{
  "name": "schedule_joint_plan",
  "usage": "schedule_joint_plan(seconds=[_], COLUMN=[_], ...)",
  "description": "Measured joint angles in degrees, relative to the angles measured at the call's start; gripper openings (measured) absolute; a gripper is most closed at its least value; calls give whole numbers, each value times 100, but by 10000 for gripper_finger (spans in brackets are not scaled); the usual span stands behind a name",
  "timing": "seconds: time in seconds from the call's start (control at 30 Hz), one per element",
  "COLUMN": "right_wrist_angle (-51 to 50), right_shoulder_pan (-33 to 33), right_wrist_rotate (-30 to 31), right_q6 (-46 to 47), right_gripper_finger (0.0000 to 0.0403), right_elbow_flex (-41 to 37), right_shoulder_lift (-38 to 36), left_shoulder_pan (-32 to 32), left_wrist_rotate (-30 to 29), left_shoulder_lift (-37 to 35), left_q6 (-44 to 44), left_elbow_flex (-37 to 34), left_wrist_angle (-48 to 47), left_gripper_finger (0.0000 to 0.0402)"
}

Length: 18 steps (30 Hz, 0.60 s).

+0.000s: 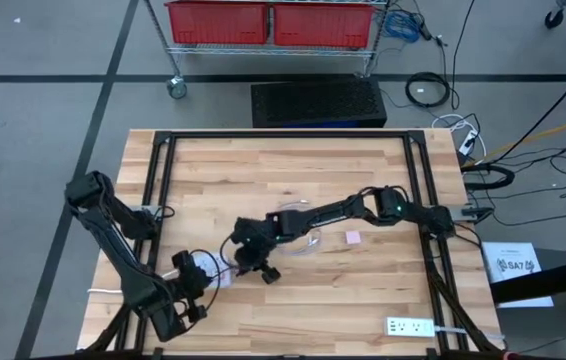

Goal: Insert USB
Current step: Insert the black charger cable into the red charger adapter on the left white outlet extension

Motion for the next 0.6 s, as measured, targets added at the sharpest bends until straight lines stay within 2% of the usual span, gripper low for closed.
schedule_joint_plan(seconds=[0.17,0.37,0.6], right_wrist_angle=[-119,-261,-607], right_shoulder_pan=[56,75,99], right_wrist_rotate=[114,193,398], right_q6=[39,191,262], right_gripper_finger=[1,1,1], right_elbow_flex=[15,28,28], right_shoulder_lift=[-26,-32,-60], left_shoulder_pan=[-98,-424,-525], left_wrist_rotate=[61,470,571], left_shoulder_lift=[-160,-204,-165], left_q6=[-334,-1213,-1495], left_elbow_flex=[0,-7,-306], left_wrist_angle=[-365,-1022,-650], left_gripper_finger=[28,17,15])
